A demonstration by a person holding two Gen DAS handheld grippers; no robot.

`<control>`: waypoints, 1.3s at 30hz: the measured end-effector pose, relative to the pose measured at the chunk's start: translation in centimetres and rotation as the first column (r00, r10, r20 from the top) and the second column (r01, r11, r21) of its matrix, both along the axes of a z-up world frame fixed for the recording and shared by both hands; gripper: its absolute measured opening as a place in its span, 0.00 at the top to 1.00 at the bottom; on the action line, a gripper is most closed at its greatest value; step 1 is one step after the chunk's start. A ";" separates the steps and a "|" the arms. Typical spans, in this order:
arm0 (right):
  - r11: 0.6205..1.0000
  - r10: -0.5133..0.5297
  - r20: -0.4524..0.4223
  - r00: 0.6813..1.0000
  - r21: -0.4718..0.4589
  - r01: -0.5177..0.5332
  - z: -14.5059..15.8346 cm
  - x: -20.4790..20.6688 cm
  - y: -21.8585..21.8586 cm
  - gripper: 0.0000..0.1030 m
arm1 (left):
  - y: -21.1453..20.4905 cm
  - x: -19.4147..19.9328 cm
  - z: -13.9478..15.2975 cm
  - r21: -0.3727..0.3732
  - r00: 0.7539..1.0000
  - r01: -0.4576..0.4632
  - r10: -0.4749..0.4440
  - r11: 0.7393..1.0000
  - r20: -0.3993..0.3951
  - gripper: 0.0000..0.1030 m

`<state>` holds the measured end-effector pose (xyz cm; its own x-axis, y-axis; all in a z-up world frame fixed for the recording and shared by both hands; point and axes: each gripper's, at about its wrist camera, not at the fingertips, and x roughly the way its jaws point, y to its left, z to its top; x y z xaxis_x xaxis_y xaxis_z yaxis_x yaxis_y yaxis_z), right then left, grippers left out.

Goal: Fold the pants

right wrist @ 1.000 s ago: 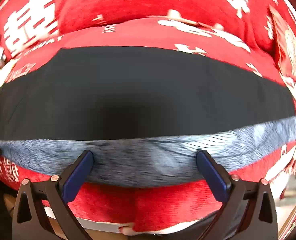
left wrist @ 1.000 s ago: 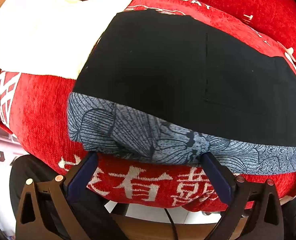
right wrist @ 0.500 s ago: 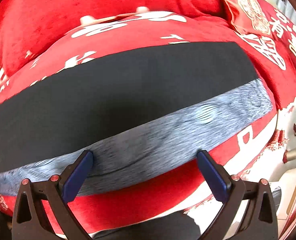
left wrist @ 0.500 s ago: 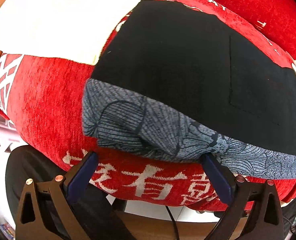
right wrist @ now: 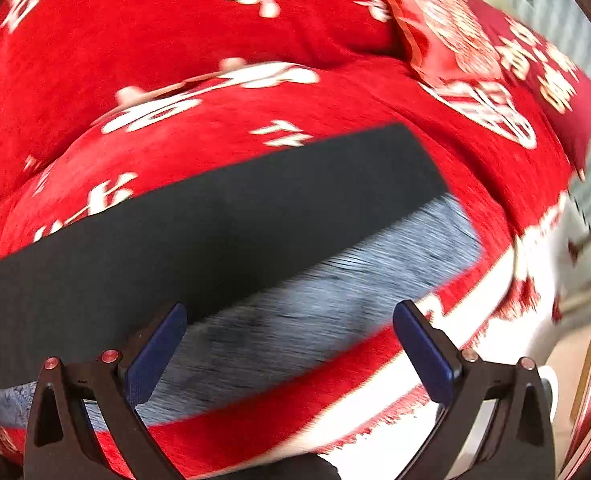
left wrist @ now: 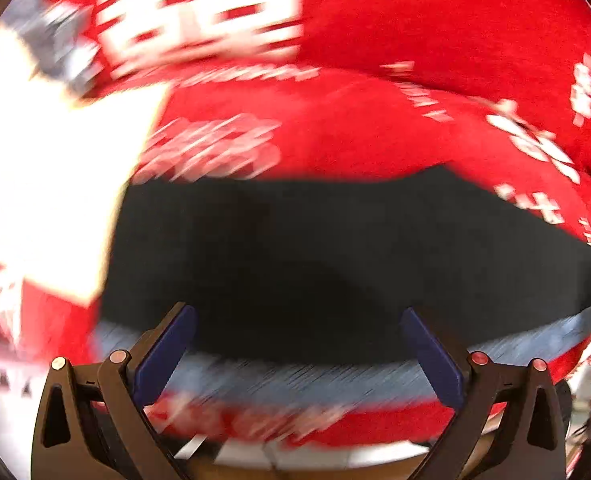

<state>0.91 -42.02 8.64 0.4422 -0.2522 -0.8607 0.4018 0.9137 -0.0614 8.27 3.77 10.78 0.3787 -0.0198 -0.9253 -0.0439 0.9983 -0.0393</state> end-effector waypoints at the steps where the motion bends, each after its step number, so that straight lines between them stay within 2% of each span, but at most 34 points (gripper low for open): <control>1: 1.000 0.007 -0.004 1.000 0.013 -0.007 -0.2 0.3 0.6 0.00 | -1.4 1.6 0.0 0.021 1.000 0.009 -0.009 1.000 -0.004 0.00; 5: 0.999 0.012 0.020 1.000 0.051 -0.013 -0.1 -1.0 1.9 0.00 | -6.5 8.5 -2.9 0.076 0.995 0.022 -0.014 0.997 -0.097 0.00; 7: 0.999 0.004 0.027 1.000 0.044 -0.005 0.2 -2.0 1.4 0.00 | -7.8 10.2 -3.8 0.082 0.992 0.019 -0.009 0.996 -0.126 0.00; 10: 0.998 -0.024 0.035 0.999 0.052 0.023 0.5 -3.8 0.2 0.00 | -8.3 12.0 -5.9 0.077 0.982 -0.009 0.023 0.997 -0.187 0.00; 11: 0.998 -0.032 0.036 0.999 0.059 0.029 0.5 -4.0 -0.4 0.00 | -7.8 12.6 -6.3 0.046 0.979 -0.036 0.044 0.998 -0.198 0.00; 13: 0.997 -0.044 0.039 0.998 0.058 0.042 0.5 -4.3 -1.4 0.00 | -7.7 13.9 -6.3 0.006 0.977 -0.070 0.070 0.998 -0.201 0.00; 16: 0.997 -0.059 0.045 0.997 0.054 0.057 0.4 -4.6 -2.4 0.00 | -7.0 14.9 -6.1 0.004 0.969 -0.102 0.100 0.995 -0.225 0.00; 19: 0.996 -0.079 0.069 0.995 0.056 0.075 0.8 -5.1 -2.9 0.00 | -6.4 14.3 -4.4 -0.022 0.973 -0.129 0.122 0.991 -0.198 0.00; 22: 0.996 -0.063 0.096 0.993 0.061 0.058 1.3 -5.1 -2.8 0.00 | -6.2 11.2 -2.4 -0.058 0.981 -0.134 0.124 0.989 -0.153 0.00; 26: 0.999 0.014 0.111 0.994 0.030 -0.017 1.2 -4.1 -1.0 0.00 | -9.9 6.2 -2.7 -0.053 0.983 -0.016 0.006 0.998 -0.183 0.00; 29: 0.995 0.095 0.098 0.991 0.003 -0.096 0.4 -2.6 0.8 0.00 | -14.0 4.5 -4.3 -0.062 0.973 0.069 -0.081 0.996 -0.214 0.00; 32: 0.988 0.154 0.090 0.984 -0.006 -0.154 -0.6 -1.3 1.4 0.00 | -18.1 3.1 -4.8 -0.038 0.966 0.161 -0.165 0.986 -0.199 0.00; 35: 0.986 0.164 0.077 0.983 0.028 -0.166 -2.2 0.1 -0.6 0.00 | -20.9 2.4 -5.0 0.053 0.967 0.215 -0.205 0.975 -0.154 0.00; 36: 0.989 0.144 0.078 0.986 0.031 -0.147 -2.7 0.4 -1.8 0.00 | -21.3 2.5 -4.9 0.059 0.970 0.211 -0.202 0.976 -0.136 0.00; 39: 0.995 0.080 0.136 0.987 0.047 -0.087 -2.7 1.1 -6.2 0.00 | -21.5 3.1 -4.8 0.052 0.971 0.195 -0.186 0.979 -0.149 0.00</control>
